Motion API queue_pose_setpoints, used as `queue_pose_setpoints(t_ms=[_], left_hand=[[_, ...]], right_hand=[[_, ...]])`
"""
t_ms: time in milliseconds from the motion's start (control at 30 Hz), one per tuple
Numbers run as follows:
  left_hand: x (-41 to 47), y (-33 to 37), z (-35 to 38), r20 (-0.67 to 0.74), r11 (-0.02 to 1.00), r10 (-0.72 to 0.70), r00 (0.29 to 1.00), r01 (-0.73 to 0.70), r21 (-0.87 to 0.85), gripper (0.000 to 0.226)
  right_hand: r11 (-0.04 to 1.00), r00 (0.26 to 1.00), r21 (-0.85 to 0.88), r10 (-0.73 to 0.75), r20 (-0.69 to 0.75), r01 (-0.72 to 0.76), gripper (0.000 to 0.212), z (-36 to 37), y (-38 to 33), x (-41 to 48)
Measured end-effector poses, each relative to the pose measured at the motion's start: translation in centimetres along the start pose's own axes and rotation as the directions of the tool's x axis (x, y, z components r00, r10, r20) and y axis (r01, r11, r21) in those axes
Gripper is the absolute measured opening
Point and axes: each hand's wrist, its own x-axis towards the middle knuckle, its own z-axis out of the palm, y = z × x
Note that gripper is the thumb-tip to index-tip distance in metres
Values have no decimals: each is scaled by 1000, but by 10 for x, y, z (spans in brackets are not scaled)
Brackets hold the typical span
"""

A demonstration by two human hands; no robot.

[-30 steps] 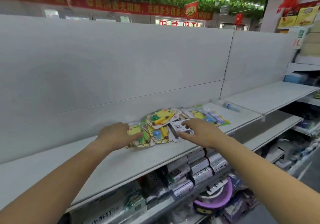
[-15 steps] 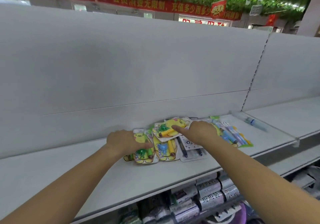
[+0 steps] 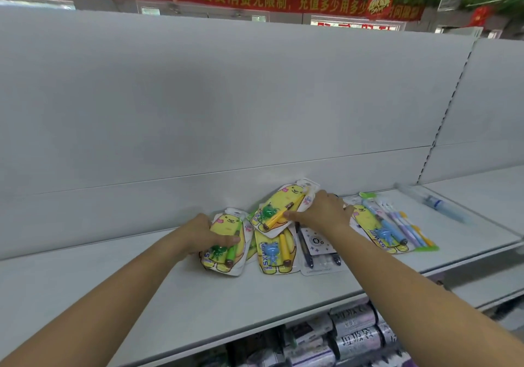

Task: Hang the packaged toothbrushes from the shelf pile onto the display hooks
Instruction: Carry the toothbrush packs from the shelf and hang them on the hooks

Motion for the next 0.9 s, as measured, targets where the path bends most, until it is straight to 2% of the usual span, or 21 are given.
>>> queue_pose_setpoints(t_ms=[67, 167, 267, 333, 533, 667, 800, 900], left_hand=[[2, -3, -1, -3, 995, -27, 1000, 27, -94, 56], [8, -7, -4, -41, 972, -34, 999, 24, -234, 50], [9, -9, -9, -49, 949, -36, 998, 19, -315, 48], [9, -11, -12, -34, 929, -34, 999, 19, -370, 51], [-1, -8, -12, -31, 841, 26, 999, -38, -540, 48], [-11, -7, -14, -48, 722, 44, 998, -65, -688, 46], [-28, -10, -18, 10, 561, 100, 995, -48, -826, 43], [-40, -18, -20, 16, 534, 176, 984, -82, -841, 53]], right_hand=[[991, 1000, 133, 9, 6, -10, 104, 1, -5, 5], [938, 999, 344, 14, 45, -29, 87, 4, -9, 9], [773, 997, 634, -6, 74, -42, 72, 7, -10, 10], [653, 996, 756, -19, 83, -51, 66, 4, -12, 7], [458, 997, 888, -19, 69, -52, 57, -16, -10, -6], [397, 997, 917, -50, 66, -41, 39, -32, -2, -21], [312, 987, 949, -134, 88, -42, 39, -39, 1, -38], [328, 969, 944, -218, 113, -36, 37, -37, -4, -51]])
